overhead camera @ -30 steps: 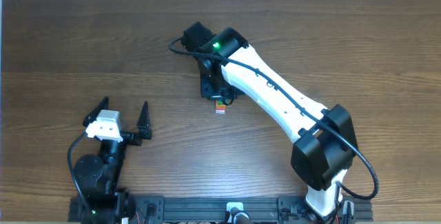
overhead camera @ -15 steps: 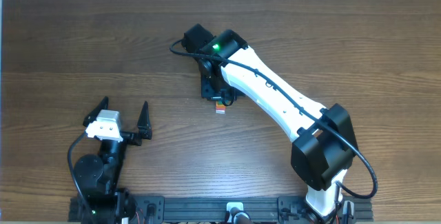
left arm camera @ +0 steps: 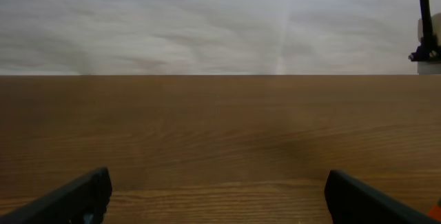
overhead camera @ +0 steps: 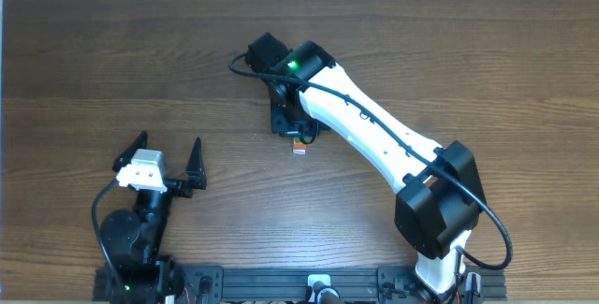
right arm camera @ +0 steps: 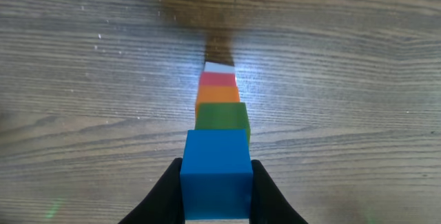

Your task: Stack Cubes

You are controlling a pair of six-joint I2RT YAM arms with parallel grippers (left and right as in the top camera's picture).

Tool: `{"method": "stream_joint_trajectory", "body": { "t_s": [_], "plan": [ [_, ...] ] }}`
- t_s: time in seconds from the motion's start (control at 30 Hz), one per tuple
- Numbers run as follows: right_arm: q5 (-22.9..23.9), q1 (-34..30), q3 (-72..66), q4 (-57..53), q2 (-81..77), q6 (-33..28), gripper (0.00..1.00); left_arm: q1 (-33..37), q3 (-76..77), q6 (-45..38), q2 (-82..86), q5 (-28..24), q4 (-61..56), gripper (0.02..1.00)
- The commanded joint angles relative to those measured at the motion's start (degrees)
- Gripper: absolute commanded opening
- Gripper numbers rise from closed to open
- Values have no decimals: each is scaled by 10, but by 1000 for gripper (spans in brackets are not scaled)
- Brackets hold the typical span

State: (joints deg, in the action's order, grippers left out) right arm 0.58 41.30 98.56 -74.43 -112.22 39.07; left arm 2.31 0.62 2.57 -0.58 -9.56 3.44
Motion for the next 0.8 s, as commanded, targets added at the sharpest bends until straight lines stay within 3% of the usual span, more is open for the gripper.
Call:
{"method": "stream_joint_trajectory", "body": {
  "t_s": [0.03,0.27,0.43,0.8],
  "plan": [
    [-2,4,-8,1,12,8,51,-2,-3,-8,4,2,2,998],
    [-2,4,-8,2,12,7,99,-2,-3,-8,4,3,2,998],
    [-1,4,-8,2,12,7,386,-2,-3,-8,4,2,2,998],
    [-1,4,-8,9,12,7,632,-2,-3,-8,4,2,2,998]
  ]
}}
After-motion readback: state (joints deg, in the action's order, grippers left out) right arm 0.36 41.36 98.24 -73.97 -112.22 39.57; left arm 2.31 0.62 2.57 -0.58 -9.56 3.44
